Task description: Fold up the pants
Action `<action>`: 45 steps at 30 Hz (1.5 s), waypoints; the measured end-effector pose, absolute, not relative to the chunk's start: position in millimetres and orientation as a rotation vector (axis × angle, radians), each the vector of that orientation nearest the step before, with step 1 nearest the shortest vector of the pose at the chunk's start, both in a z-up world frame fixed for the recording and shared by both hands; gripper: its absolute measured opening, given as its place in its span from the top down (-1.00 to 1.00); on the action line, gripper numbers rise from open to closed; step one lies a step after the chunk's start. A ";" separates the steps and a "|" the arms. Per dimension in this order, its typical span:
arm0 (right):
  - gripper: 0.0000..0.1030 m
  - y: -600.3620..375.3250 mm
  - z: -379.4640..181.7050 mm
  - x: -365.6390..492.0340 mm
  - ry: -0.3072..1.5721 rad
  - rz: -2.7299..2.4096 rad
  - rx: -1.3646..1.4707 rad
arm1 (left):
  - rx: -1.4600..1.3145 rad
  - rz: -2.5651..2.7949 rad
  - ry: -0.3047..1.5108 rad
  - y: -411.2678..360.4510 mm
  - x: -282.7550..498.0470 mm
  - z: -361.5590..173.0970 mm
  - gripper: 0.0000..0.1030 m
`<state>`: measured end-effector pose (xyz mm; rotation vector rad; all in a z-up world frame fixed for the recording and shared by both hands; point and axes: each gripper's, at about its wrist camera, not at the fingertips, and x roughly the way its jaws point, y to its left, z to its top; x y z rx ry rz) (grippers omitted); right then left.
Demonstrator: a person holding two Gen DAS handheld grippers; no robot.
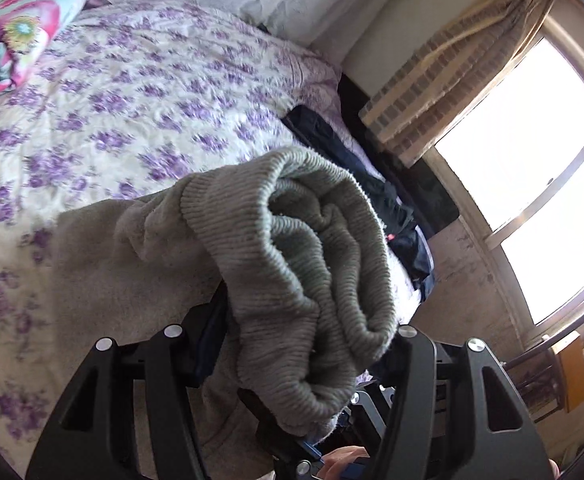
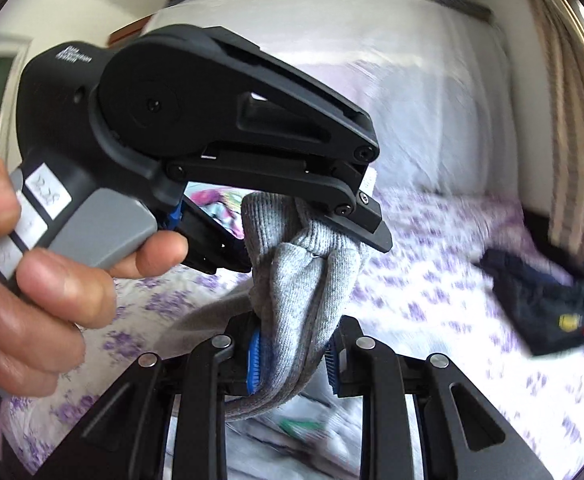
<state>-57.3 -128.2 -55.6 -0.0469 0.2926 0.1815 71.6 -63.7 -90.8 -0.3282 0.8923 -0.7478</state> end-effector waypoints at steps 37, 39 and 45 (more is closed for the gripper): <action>-0.43 -267.2 -78.7 -29.6 0.554 0.229 0.628 | 0.004 -0.380 0.814 -54.3 50.9 -138.8 -0.64; -0.43 -270.8 -84.6 -12.7 0.616 0.204 0.634 | 0.030 -0.357 0.796 -57.6 49.6 -142.1 -0.67; -0.43 -271.4 -99.8 -6.4 0.676 0.202 0.680 | 0.052 -0.327 0.775 -65.3 48.3 -146.0 -0.73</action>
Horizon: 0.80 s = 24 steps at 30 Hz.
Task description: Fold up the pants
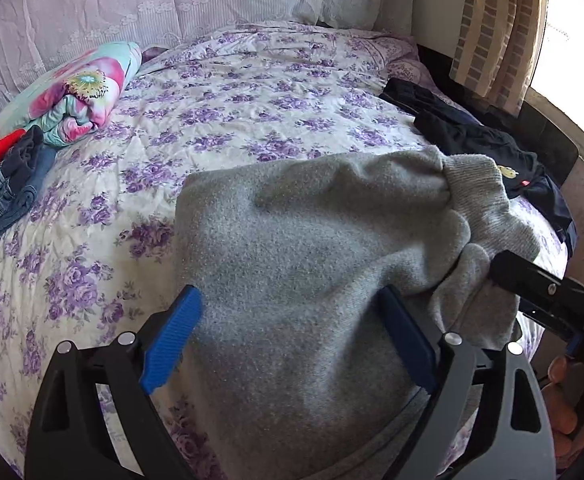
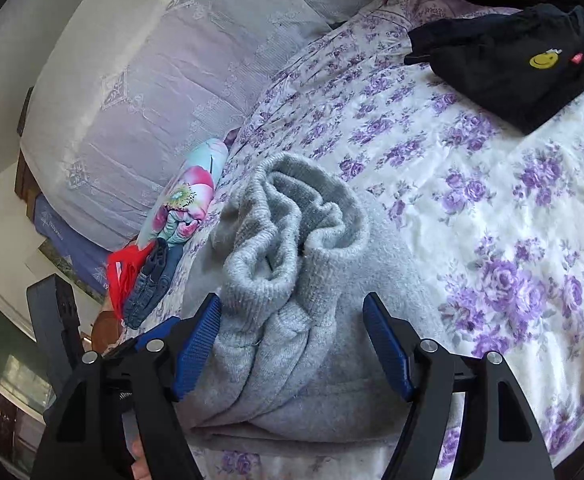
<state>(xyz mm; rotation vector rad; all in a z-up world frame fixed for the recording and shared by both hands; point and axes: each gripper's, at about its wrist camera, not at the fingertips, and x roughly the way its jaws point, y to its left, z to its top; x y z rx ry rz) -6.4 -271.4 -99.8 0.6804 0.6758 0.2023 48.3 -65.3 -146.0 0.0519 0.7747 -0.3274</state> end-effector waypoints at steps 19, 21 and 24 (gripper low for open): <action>0.42 -305.3 -91.9 -27.1 0.611 0.204 0.718 | -0.121 -0.353 0.777 -4.9 40.6 -135.3 -0.75; 0.33 -316.6 -123.4 -18.7 0.693 0.206 0.810 | -0.136 -0.335 0.798 0.2 44.7 -141.4 -0.75; 0.07 -325.7 -133.1 -20.1 0.702 0.228 0.851 | -0.150 -0.343 0.823 1.1 46.9 -149.3 -0.75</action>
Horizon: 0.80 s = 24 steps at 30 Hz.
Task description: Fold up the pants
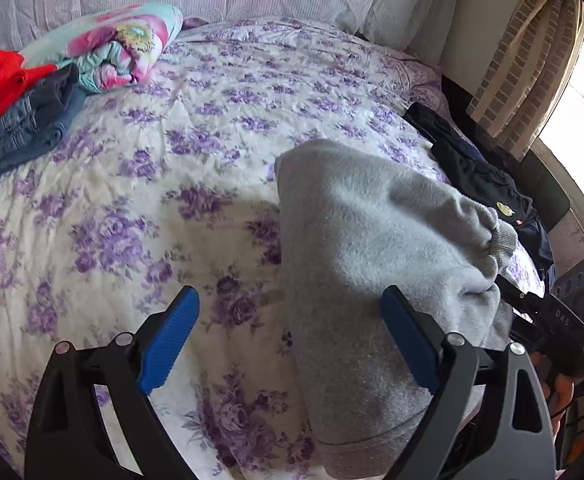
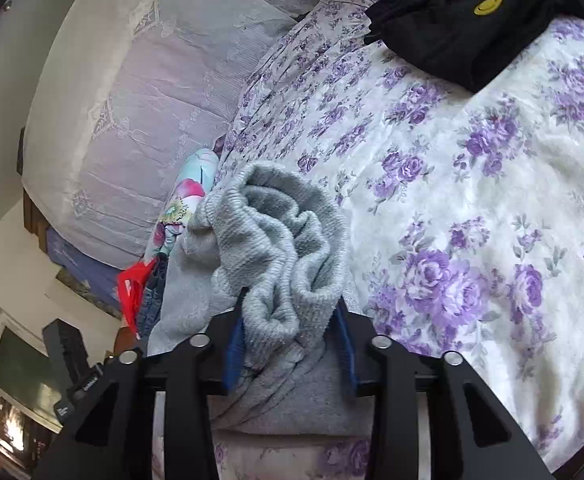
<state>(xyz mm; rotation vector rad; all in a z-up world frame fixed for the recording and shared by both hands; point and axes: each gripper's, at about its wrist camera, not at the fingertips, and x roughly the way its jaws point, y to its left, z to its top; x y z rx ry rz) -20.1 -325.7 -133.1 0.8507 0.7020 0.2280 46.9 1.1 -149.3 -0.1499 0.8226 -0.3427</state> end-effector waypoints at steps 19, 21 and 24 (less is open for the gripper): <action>-0.72 -335.6 -117.2 43.5 1.056 0.398 0.698 | -0.427 -0.621 1.176 -2.0 114.0 -193.0 -0.92; -0.72 -340.2 -131.5 52.3 1.100 0.473 0.795 | -0.478 -0.637 1.205 1.1 116.8 -203.6 -0.92; -0.73 -340.4 -144.5 60.4 1.129 0.569 0.864 | -0.466 -0.659 1.201 -0.1 115.2 -204.1 -0.92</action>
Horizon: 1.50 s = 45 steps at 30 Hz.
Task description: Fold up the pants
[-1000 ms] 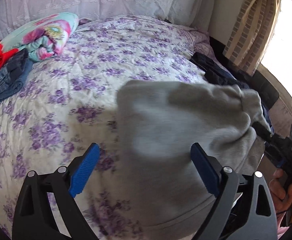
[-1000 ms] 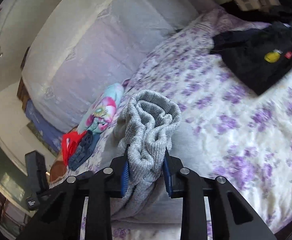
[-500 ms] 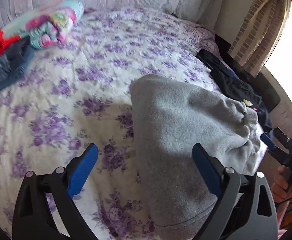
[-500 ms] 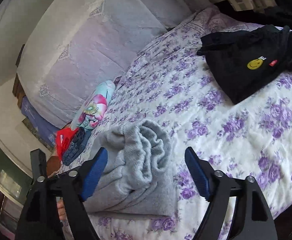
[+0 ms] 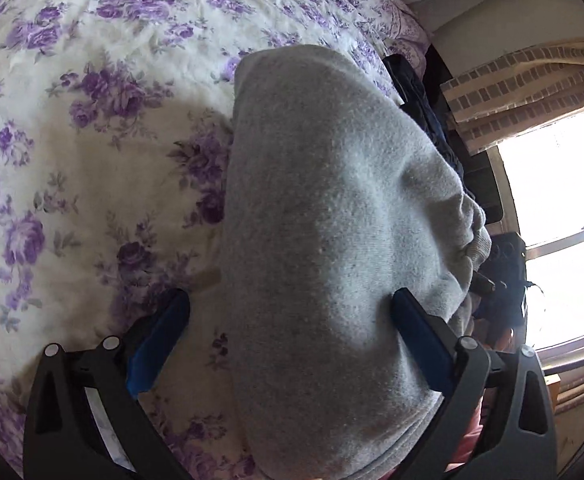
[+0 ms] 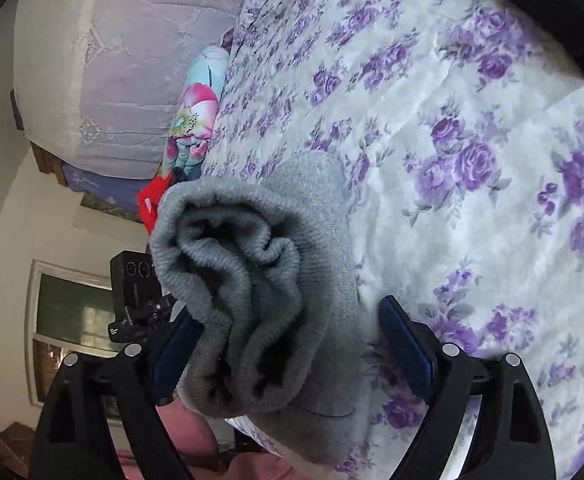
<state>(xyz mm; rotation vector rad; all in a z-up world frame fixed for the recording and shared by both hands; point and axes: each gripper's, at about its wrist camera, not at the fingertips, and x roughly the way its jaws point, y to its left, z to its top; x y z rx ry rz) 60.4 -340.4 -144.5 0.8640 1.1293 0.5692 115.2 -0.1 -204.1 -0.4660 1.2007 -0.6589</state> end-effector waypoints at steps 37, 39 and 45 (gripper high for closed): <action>-0.41 -250.0 -126.1 328.5 1.018 0.778 0.788 | -0.385 -0.469 0.862 86.8 288.6 -157.6 -0.73; -0.41 -254.7 -108.4 313.2 0.985 0.739 0.739 | -0.392 -0.451 0.854 94.9 280.8 -146.8 -0.73; -0.41 -245.7 -40.8 253.4 0.731 0.751 0.586 | -0.252 -0.377 0.651 85.2 231.6 -91.7 -0.75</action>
